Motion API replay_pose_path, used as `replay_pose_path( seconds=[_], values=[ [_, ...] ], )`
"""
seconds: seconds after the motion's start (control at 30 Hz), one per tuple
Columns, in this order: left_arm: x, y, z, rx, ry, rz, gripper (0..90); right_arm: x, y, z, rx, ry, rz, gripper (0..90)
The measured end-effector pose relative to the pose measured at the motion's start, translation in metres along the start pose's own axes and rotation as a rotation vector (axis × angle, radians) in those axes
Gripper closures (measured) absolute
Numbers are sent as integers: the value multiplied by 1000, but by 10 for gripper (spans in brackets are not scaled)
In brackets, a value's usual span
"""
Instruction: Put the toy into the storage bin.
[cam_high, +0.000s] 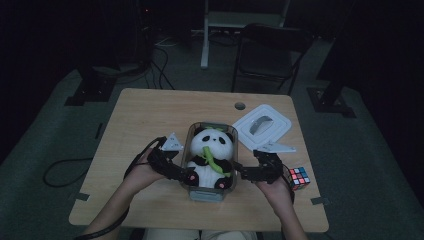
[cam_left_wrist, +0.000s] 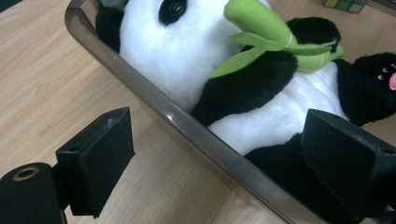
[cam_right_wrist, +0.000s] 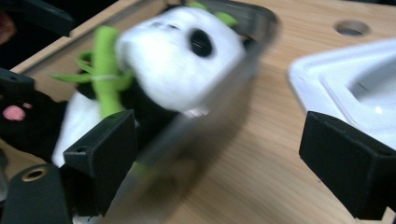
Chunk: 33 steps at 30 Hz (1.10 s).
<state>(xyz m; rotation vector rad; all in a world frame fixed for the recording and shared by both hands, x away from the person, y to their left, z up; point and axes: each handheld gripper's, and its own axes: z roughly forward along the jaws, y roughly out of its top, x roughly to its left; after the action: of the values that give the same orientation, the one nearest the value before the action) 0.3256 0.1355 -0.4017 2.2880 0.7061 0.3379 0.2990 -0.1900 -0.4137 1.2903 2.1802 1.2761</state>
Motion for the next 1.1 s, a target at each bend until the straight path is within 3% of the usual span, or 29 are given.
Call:
replay_pose_path(
  seconds=[0.03, 0.1, 0.2, 0.23, 0.3, 0.37, 0.43, 0.47, 0.5, 0.53, 0.57, 0.6, 0.63, 0.67, 0.73, 0.77, 0.9, 0.97, 1.1],
  values=[
    [0, 0, 0, 0, 0, 0, 108, 0, 0, 0, 0, 0, 0, 112],
    [0, 0, 1, 11, 7, -2, 108, -15, -10, -10, 8, 7, 66, 133],
    [-3, -2, 8, 40, 46, 21, 109, -29, -21, -23, -14, -53, 110, 131],
    [-3, -2, 8, 40, 46, 21, 112, -29, -21, -23, -14, -53, 110, 131],
    [-6, -2, 14, 67, 76, 31, 145, -41, -31, -39, -33, -83, 142, 128],
    [-6, -3, 18, 67, 87, 18, 147, -46, -37, -50, -45, -109, 154, 127],
    [-6, -3, 19, 58, 94, 13, 146, -49, -40, -56, -47, -133, 150, 127],
    [-6, -3, 20, 45, 84, 5, 145, -55, -48, -66, -49, -168, 151, 123],
    [-5, -2, 18, 13, 60, 0, 144, -58, -51, -69, -46, -185, 153, 123],
    [-5, -2, 18, 13, 60, 0, 142, -58, -51, -69, -46, -185, 153, 123],
    [-1, 1, 12, -13, 52, -5, 96, -67, -58, -75, -33, -245, 159, 123],
    [-1, 1, 12, -13, 52, -5, 95, -67, -58, -75, -33, -245, 159, 123],
    [0, 2, 8, -36, 55, -19, 95, -77, -66, -80, -22, -282, 185, 123],
    [2, 3, -2, -76, 55, -34, 95, -82, -70, -81, -20, -298, 197, 123],
    [4, 3, -10, -103, 52, -40, 76, -92, -77, -82, -5, -320, 222, 123],
    [4, 3, -10, -103, 52, -40, 3, -96, -81, -81, 0, -336, 230, 123],
    [9, -4, -17, -106, 61, -41, 3, -107, -92, -73, 41, -375, 252, 123],
    [15, -12, -17, -101, 52, -71, 3, -110, -97, -66, 69, -373, 259, 123],
    [22, -24, -17, -92, 63, -85, 4, -117, -107, -53, 112, -380, 277, 123]
  ],
)
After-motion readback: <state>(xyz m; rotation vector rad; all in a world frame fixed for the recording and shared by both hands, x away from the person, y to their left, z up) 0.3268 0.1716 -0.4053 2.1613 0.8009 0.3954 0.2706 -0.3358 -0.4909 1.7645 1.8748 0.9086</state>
